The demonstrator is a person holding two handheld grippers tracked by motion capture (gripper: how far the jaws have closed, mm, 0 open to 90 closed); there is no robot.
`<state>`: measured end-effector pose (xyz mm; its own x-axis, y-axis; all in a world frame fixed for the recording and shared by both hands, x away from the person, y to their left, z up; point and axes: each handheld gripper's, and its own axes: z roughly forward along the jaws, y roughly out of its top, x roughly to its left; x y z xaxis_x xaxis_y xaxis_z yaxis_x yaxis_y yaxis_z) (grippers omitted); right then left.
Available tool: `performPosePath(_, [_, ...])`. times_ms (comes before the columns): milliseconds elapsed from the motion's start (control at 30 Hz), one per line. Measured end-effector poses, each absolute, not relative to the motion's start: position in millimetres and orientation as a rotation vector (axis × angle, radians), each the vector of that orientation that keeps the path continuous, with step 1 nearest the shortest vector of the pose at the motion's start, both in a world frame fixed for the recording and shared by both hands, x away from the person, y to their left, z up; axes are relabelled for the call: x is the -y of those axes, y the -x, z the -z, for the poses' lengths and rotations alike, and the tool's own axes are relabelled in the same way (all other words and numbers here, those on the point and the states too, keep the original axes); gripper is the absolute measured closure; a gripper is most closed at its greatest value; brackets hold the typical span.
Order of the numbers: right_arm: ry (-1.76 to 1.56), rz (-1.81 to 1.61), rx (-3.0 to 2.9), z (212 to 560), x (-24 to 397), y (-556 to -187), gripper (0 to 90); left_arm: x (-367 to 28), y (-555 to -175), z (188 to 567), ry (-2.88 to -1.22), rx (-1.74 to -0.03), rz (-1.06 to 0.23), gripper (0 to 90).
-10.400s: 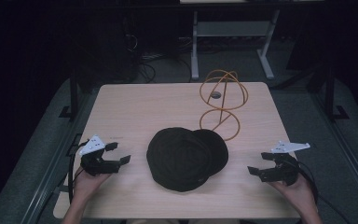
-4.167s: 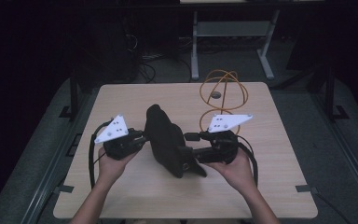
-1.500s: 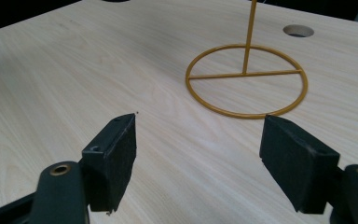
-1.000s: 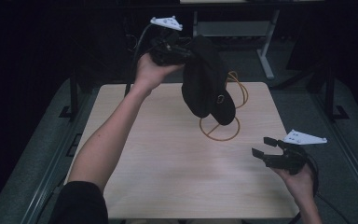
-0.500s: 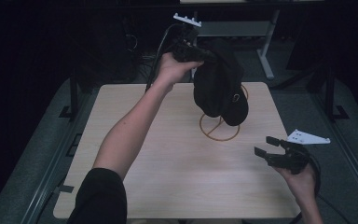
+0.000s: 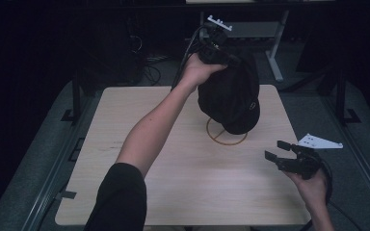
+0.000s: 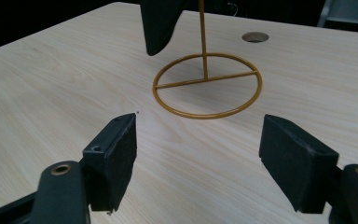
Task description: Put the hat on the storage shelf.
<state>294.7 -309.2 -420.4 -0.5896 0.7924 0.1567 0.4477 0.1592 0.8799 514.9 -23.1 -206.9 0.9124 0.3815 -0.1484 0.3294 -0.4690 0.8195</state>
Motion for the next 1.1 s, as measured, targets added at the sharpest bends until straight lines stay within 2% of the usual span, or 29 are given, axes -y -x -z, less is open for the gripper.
performPosePath(133, [-1.196,-1.399,-2.096,422,310,-296,27.2,35,-519,212,-2.129,-0.531,-0.091,81.7])
performPosePath(200, [-1.205,-1.398,-2.1,423,310,-297,27.2,42,-521,218,-2.156,-0.554,-0.09,72.4])
performPosePath(367, [-1.205,-1.394,-2.103,422,310,-296,27.2,44,-522,220,-2.17,-0.568,-0.1,63.1])
performPosePath(400, [-1.204,-1.394,-2.103,423,310,-295,27.2,42,-520,218,-2.162,-0.569,-0.105,56.6])
performPosePath(1100, [-1.197,-1.382,-2.107,424,306,-293,25.5,2,-493,214,-2.158,-0.568,-0.145,42.4])
